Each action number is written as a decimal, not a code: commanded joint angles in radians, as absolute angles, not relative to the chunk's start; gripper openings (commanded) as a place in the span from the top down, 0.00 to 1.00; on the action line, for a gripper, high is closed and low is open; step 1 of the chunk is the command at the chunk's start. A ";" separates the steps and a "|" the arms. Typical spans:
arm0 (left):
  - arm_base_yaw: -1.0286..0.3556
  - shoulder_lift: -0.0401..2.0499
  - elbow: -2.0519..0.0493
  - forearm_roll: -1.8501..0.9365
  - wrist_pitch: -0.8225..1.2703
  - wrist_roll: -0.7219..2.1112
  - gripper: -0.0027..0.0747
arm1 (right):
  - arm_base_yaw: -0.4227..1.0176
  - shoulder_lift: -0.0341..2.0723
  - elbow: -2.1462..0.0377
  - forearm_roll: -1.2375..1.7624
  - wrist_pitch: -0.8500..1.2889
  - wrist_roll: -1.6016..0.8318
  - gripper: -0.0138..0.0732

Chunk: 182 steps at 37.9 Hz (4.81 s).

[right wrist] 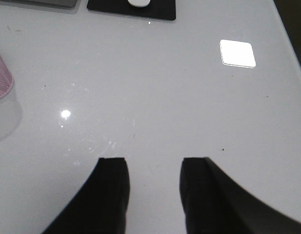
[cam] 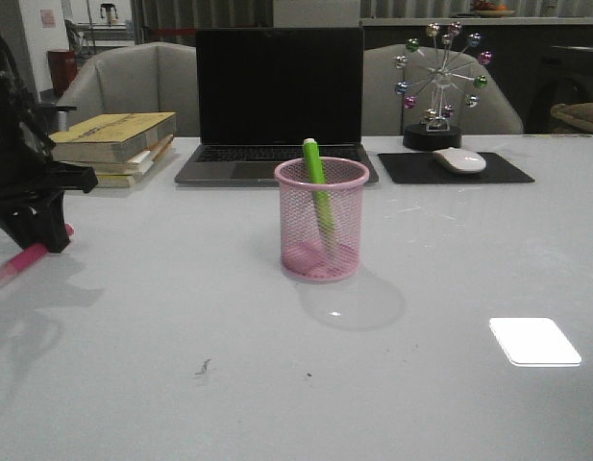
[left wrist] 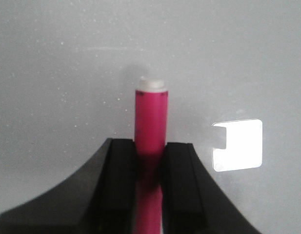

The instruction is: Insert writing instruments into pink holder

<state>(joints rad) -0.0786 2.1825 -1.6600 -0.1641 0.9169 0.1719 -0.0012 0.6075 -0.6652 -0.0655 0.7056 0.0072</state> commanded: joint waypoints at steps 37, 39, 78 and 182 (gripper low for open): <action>-0.429 1.817 -1.787 -0.417 0.348 0.356 0.85 | -0.006 0.606 -0.692 -0.076 0.648 0.000 0.40; -0.462 1.817 -1.763 -0.417 0.285 0.356 0.85 | -0.006 0.606 -0.692 -0.076 0.656 0.000 0.40; -0.742 1.891 -1.365 -0.554 -0.381 0.240 0.85 | -0.006 0.606 -0.692 -0.159 0.718 0.000 0.40; 0.125 0.586 -0.699 -0.224 0.403 0.246 0.57 | -0.006 0.606 -0.692 -0.121 0.720 0.000 0.59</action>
<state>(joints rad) 0.1237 0.5864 -0.6701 -0.2062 0.4880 0.2526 -0.0012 0.6075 -0.6652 -0.1282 0.7838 0.0072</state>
